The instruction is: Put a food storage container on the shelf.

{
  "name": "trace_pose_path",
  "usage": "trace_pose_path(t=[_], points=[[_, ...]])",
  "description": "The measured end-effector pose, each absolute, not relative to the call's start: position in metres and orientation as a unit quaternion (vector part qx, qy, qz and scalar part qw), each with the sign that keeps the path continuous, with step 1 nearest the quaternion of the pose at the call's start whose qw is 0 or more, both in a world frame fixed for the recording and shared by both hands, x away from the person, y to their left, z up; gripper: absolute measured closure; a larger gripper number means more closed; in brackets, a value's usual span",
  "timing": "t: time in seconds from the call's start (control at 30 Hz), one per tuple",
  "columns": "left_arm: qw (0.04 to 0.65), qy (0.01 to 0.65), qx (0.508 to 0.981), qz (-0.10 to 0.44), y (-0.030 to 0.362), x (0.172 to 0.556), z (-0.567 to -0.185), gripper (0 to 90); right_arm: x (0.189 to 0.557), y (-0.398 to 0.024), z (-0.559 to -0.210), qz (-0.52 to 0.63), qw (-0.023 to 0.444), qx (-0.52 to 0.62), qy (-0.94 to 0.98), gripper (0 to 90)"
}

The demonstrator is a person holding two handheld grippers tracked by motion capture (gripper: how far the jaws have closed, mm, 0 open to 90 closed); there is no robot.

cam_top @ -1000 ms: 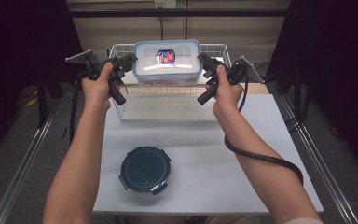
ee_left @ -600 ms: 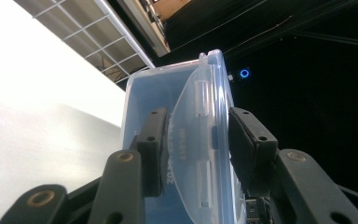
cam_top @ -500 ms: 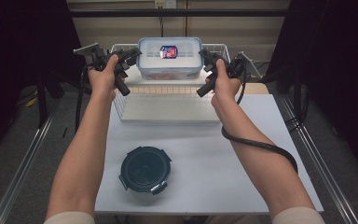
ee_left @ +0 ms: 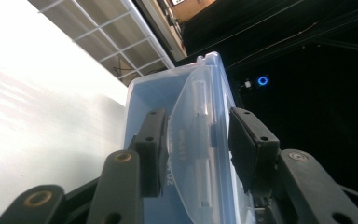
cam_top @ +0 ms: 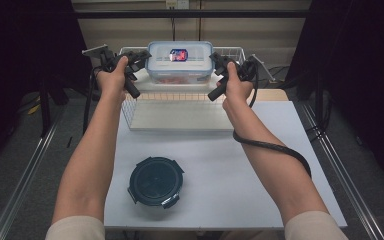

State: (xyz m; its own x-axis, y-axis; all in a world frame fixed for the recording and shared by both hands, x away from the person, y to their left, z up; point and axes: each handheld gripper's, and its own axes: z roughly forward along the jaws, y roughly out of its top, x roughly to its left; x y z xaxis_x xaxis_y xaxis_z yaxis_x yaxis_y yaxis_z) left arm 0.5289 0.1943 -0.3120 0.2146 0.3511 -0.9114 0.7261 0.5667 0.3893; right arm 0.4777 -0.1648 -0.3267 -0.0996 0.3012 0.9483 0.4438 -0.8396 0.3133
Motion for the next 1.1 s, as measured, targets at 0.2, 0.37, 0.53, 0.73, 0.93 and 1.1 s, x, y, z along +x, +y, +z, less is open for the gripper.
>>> trace_pose_path(t=[0.2,0.37,0.53,0.73,0.93,1.1], points=[[0.635,0.613,0.448,-0.143,0.193,0.531,-0.314,56.6,0.48,-0.164,-0.329,-0.679,0.042,-0.673,-0.291,58.5],[0.633,0.614,0.451,-0.139,0.192,0.531,-0.315,56.2,0.483,-0.163,-0.33,-0.678,0.035,-0.674,-0.292,57.4],[0.635,0.61,0.456,-0.131,0.193,0.531,-0.315,56.1,0.482,-0.163,-0.329,-0.676,0.033,-0.675,-0.295,57.4],[0.637,0.6,0.468,-0.12,0.197,0.526,-0.31,51.1,0.478,-0.163,-0.326,-0.678,0.005,-0.667,-0.307,53.8],[0.635,0.592,0.483,-0.115,0.196,0.515,-0.305,45.5,0.468,-0.162,-0.324,-0.683,0.001,-0.659,-0.316,50.6],[0.624,0.59,0.496,-0.128,0.195,0.506,-0.302,32.6,0.454,-0.162,-0.323,-0.69,0.003,-0.649,-0.321,46.6]])
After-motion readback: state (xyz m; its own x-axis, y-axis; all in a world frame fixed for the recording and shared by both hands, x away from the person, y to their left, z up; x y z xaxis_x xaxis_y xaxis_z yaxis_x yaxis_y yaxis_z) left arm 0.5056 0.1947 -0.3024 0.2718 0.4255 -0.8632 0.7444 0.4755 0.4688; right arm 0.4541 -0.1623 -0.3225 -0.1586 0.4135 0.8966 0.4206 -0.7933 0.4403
